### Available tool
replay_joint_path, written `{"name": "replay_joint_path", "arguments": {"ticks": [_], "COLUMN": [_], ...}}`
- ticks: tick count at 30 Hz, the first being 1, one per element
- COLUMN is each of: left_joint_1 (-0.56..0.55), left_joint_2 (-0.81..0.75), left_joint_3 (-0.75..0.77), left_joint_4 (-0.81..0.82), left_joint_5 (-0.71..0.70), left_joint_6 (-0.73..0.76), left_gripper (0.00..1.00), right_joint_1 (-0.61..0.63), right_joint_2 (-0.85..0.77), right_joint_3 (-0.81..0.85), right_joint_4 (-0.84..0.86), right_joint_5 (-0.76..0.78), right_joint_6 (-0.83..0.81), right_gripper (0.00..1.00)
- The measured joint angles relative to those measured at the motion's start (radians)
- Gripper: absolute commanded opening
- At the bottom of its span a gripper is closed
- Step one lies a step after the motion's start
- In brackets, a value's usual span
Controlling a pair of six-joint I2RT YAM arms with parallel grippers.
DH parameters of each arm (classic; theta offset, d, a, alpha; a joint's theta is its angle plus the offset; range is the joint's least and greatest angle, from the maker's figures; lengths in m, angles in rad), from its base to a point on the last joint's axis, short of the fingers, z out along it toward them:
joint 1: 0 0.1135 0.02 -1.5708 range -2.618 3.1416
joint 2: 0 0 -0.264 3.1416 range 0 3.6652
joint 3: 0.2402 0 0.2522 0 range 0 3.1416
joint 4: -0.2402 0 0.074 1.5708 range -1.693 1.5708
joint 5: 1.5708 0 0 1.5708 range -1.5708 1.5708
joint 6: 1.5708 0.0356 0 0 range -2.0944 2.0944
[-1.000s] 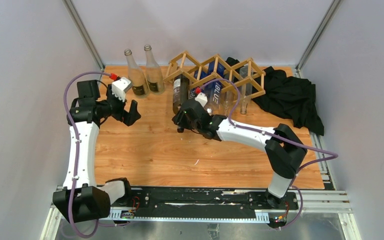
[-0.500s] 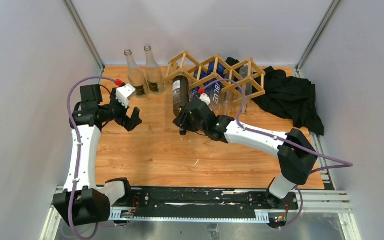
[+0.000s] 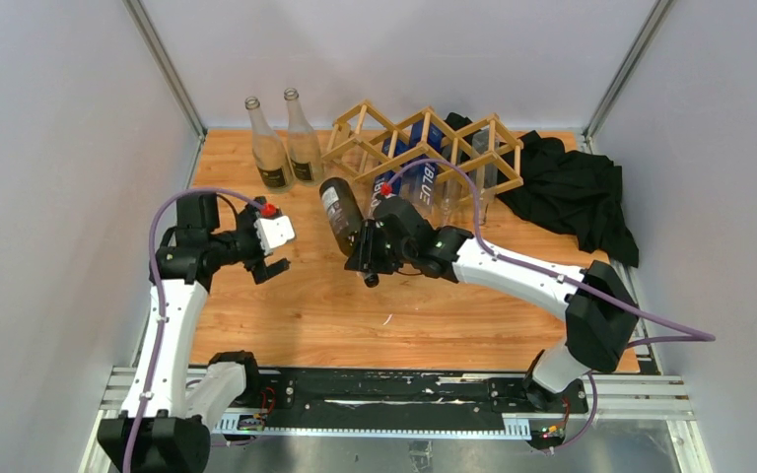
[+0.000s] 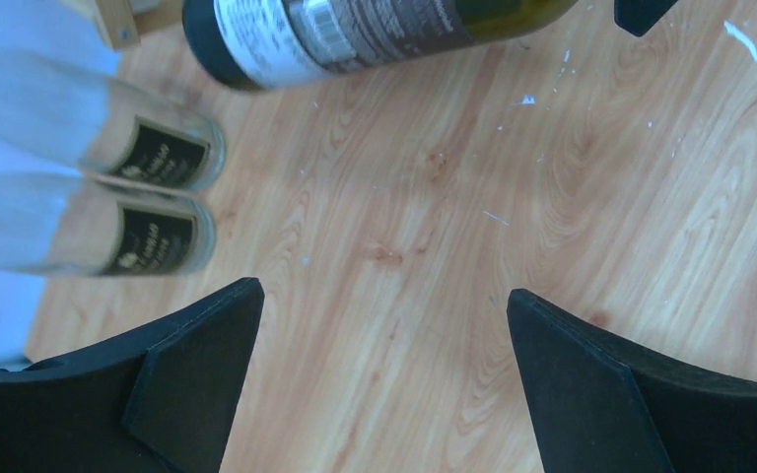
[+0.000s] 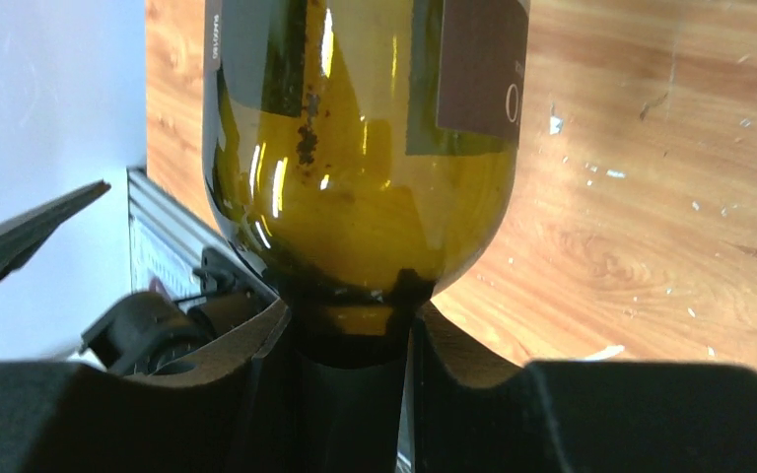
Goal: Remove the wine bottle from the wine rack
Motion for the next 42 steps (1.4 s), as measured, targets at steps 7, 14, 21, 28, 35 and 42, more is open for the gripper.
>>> {"name": "replay_joint_path", "arguments": {"ticks": [7, 14, 21, 28, 35, 42], "left_joint_1": [-0.11, -0.178, -0.237, -0.298, -0.309, -0.31], "left_joint_2": [-0.097, -0.122, -0.182, -0.203, -0.206, -0.211], "left_joint_3": [-0.054, -0.102, -0.178, -0.225, -0.229, -0.228], "left_joint_4": [0.002, 0.028, 0.131, 0.166, 0.167, 0.151], "left_joint_5": [-0.017, -0.074, -0.128, -0.185, -0.21, -0.211], "left_joint_6": [0.256, 0.43, 0.513, 0.55, 0.54, 0.514], "left_gripper": [1.0, 1.0, 1.0, 1.0, 0.72, 0.0], "right_joint_1": [0.0, 0.014, 0.047, 0.095, 0.116, 0.122], "right_joint_2": [-0.003, 0.027, 0.05, 0.088, 0.128, 0.13], "right_joint_3": [0.071, 0.188, 0.243, 0.337, 0.417, 0.438], "right_joint_4": [-0.117, -0.22, -0.317, -0.381, -0.444, -0.46], "right_joint_5": [-0.172, -0.332, -0.383, -0.403, -0.386, -0.346], "right_joint_6": [-0.127, -0.27, -0.364, -0.43, -0.455, -0.48], "right_gripper": [0.0, 0.0, 0.0, 0.0, 0.07, 0.66]}}
